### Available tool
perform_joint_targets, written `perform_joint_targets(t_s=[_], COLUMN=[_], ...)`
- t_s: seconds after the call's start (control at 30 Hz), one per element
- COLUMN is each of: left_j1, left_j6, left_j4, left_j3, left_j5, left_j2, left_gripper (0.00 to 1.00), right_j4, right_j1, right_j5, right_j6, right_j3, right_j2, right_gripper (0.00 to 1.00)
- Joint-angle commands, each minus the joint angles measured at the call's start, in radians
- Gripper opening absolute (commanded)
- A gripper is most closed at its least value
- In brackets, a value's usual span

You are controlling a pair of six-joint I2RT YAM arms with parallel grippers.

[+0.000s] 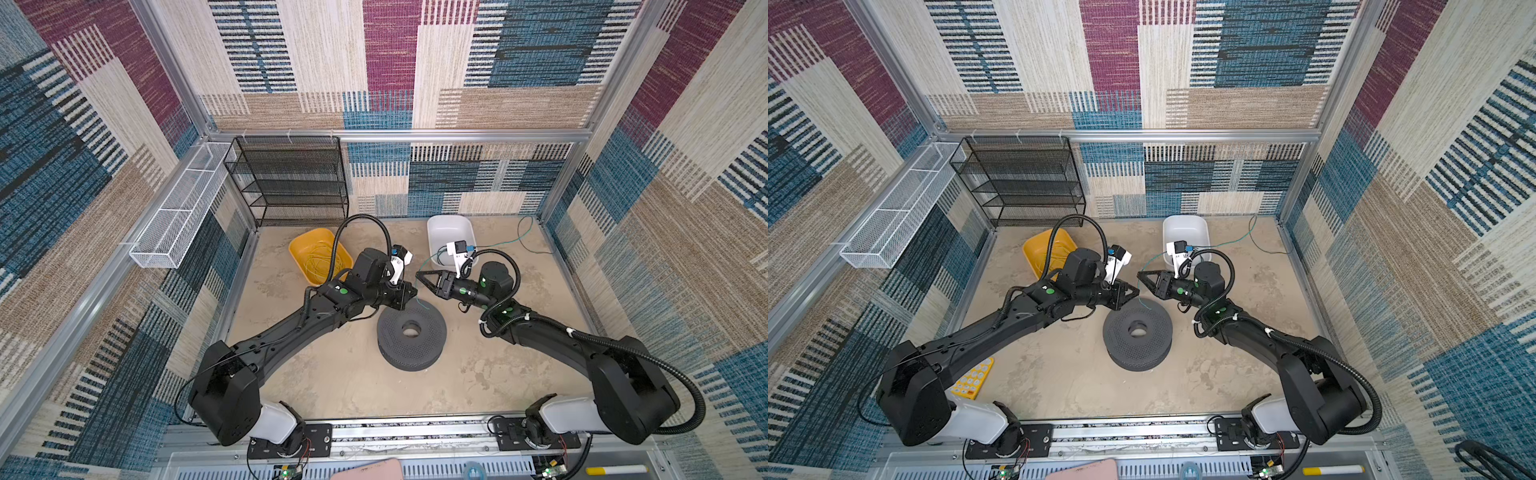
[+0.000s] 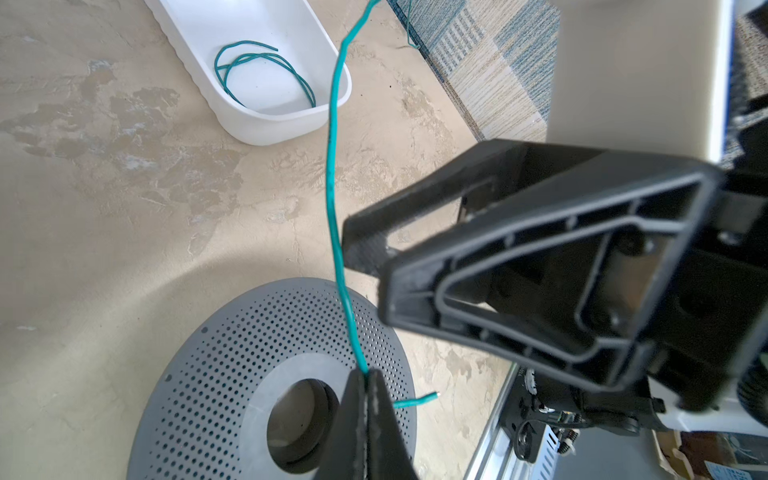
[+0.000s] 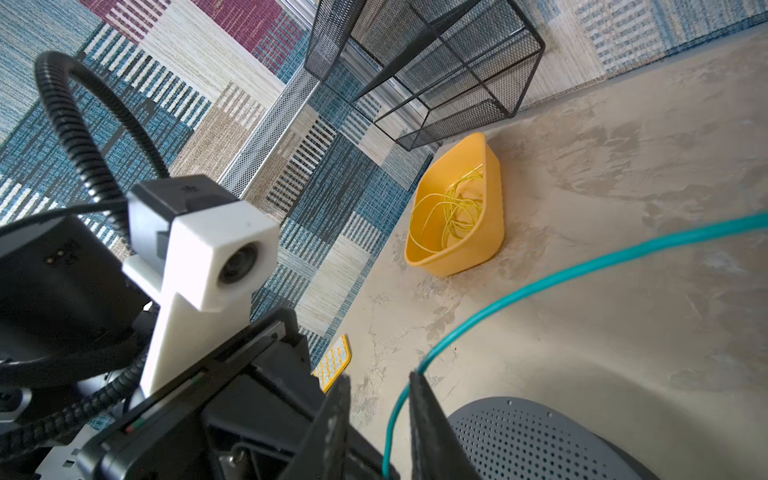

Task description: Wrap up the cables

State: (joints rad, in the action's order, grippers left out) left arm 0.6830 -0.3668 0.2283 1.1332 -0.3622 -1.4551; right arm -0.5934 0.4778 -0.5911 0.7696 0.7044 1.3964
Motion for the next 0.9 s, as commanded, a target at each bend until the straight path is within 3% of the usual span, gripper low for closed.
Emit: perform_joint_targets(t_s=[0.0, 0.4, 0.6, 0.7, 0.77, 0.87], left_j1=[-0.001, -0.001, 0.000, -0.003, -0.002, -0.005], left_j6=[-0.004, 0.007, 0.014, 0.022, 0.031, 0.040], left_j4=[-0.029, -0.034, -0.029, -0.022, -0.015, 0.004], left_j3=[-0.006, -0.024, -0.032, -0.037, -0.042, -0.060], left_j5=[-0.013, -0.017, 0.005, 0.012, 0.015, 0.046], left_j2=[0.016, 0.032, 0.041, 0.054, 0.064, 0.098], left_gripper=[0.00, 0.00, 0.00, 0.01, 0.12, 0.43], right_j4=[-0.047, -0.051, -0.046, -0.033, -0.028, -0.015], right_j1=[0.005, 0.012, 0.013, 0.013, 0.013, 0.013], right_j5=[0.004, 0.008, 0.018, 0.036, 0.046, 0.070], right_j6=[0.025, 0.027, 0.024, 0.016, 0.010, 0.000], right_j3=[0.014, 0.028, 0.026, 0.023, 0.023, 0.019], right_j2=[0.020, 0.048, 0.046, 0.037, 0.030, 0.015], right_gripper=[0.23, 0.11, 0.00, 0.00, 0.00, 0.00])
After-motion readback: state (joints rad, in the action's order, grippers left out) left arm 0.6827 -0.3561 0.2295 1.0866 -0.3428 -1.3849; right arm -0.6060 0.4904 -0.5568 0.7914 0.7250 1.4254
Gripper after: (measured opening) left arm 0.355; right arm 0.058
